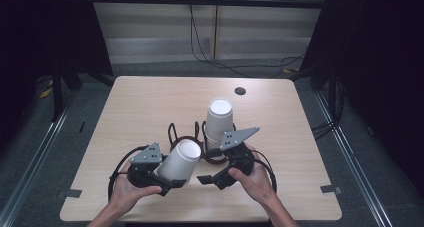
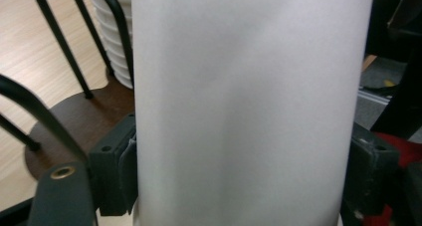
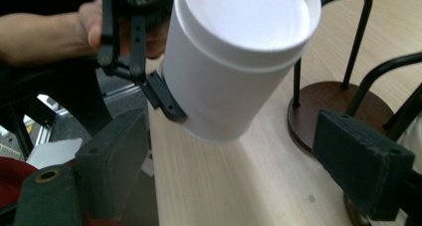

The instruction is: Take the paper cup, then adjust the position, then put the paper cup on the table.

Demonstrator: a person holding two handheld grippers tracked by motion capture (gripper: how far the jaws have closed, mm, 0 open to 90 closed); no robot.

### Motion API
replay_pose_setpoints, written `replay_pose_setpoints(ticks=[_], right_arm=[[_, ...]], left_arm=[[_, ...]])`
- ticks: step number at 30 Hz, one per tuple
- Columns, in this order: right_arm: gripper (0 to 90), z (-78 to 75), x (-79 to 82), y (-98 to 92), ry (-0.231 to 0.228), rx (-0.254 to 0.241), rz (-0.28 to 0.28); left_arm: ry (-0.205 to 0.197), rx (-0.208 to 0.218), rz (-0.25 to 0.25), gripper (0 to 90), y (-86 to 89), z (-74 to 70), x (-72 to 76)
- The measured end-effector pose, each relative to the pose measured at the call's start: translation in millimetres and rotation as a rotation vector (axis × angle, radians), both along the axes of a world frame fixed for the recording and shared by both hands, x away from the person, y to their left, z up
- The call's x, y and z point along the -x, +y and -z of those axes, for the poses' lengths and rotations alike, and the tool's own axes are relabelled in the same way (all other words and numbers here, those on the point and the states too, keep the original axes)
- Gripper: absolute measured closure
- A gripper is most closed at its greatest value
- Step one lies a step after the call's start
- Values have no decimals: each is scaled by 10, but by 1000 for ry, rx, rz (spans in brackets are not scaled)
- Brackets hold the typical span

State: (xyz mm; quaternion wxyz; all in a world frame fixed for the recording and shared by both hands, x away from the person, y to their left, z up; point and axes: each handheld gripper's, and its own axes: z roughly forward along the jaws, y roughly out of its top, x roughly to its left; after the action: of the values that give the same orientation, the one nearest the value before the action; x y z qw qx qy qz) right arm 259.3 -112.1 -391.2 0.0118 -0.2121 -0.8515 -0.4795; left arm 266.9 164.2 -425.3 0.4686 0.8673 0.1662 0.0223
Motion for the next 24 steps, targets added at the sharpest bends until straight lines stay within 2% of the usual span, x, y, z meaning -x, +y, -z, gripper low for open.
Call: replay_pose_setpoints(ticks=[2,3,4,5,6,7,8,9,11,13,18,21,24], right_arm=[[146,12,-4,0,1,10,-1],[146,17,-6,3,2,28,-1],[146,17,-6,3,2,28,-1],[146,26,-9,6,8,46,-5],[146,26,-9,6,8,46,-5],[147,47,-17,18,23,74,-20],[147,47,-17,18,23,74,-20],[160,75,-31,25,68,79,-49],[160,87,-24,38,60,108,-40],[160,97,-25,46,69,111,-54],[160,120,-23,75,73,146,-79],[172,146,-23,104,103,180,-117],[170,160,-18,118,89,210,-117]], left_arm=[[11,-24,6,199,-1,-3,-2],[20,-52,28,199,-15,2,-9],[20,-52,28,199,-15,2,-9],[17,-81,18,199,-25,3,-8],[17,-81,18,203,-25,3,-8],[13,-97,-9,206,-28,7,-11],[21,-107,-21,206,-32,15,-18],[18,-126,-19,208,-40,28,-15],[19,-137,1,207,-53,27,-10],[22,-138,4,207,-63,25,-4],[45,-210,48,207,-125,33,23],[38,-260,70,207,-198,71,67],[34,-281,75,208,-228,70,84]])
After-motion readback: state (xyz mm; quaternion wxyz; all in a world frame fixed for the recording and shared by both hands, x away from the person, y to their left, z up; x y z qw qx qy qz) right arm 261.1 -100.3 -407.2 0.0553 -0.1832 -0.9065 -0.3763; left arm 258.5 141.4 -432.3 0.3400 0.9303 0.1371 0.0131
